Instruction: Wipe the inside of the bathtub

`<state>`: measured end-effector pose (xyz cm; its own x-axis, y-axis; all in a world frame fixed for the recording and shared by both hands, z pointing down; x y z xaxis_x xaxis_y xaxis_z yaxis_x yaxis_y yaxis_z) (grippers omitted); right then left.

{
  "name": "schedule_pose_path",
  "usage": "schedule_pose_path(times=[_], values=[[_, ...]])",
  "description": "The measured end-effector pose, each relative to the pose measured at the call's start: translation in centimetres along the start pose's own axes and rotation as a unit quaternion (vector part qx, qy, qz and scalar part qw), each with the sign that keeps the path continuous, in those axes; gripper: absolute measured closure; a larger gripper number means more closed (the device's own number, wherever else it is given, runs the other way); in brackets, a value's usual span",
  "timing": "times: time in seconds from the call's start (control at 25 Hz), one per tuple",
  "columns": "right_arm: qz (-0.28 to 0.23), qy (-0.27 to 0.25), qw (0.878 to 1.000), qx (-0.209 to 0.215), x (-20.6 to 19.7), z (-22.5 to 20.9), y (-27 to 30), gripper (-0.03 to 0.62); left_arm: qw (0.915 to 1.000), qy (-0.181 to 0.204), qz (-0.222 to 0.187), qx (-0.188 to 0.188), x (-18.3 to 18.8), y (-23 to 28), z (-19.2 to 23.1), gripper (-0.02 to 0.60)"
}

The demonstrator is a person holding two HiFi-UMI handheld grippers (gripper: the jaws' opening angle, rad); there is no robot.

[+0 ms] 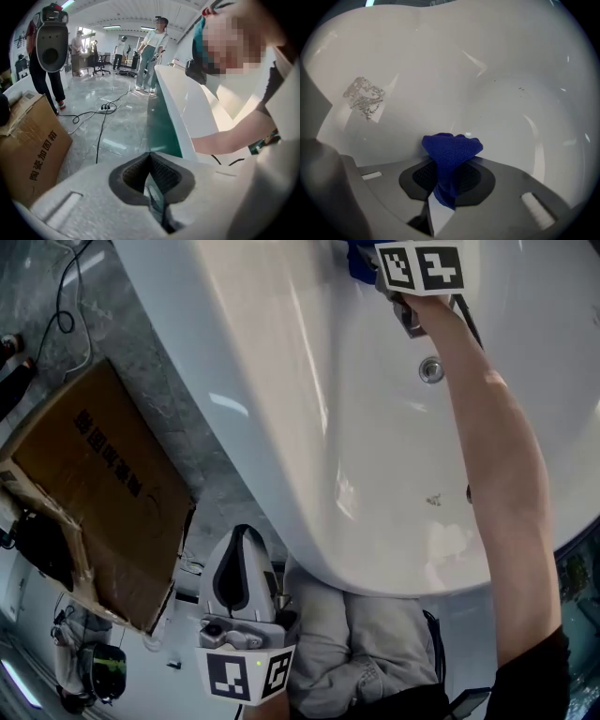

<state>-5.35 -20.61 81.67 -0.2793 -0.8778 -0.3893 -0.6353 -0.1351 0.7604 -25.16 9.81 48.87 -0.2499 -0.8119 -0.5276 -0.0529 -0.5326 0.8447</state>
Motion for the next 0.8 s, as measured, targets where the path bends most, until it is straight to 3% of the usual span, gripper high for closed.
schedule_pose_path(times=[0.44,0.64,0.8], values=[[0.057,-0.019,0.998,-0.009,-0.1,0.0,2.7,0.516,0.9996,-0.022,-0.002,0.015,-0.6,0.0,0.4,0.58],[0.064,0.003,0.997,0.038,-0.7,0.6,3.9,0.517,0.9994,-0.028,-0.001,0.019,-0.8,0.2,0.6,0.58],[0.041,-0.009,0.997,0.064,-0.6,-0.8,3.9,0.522,0.9994,-0.029,-0.001,0.018,-0.9,0.1,0.4,0.58]])
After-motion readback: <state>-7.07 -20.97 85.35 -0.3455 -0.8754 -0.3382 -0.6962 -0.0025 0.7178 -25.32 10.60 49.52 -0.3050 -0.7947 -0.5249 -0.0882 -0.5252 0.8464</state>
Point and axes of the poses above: the fingertips, and each gripper's own axes: y forward along the fingers, z to its left, x out of its top, the point moved 7 cm from there along -y, backward along the fingers, and after that the axes turned 11 degrees about x, right-handed, at the moved point
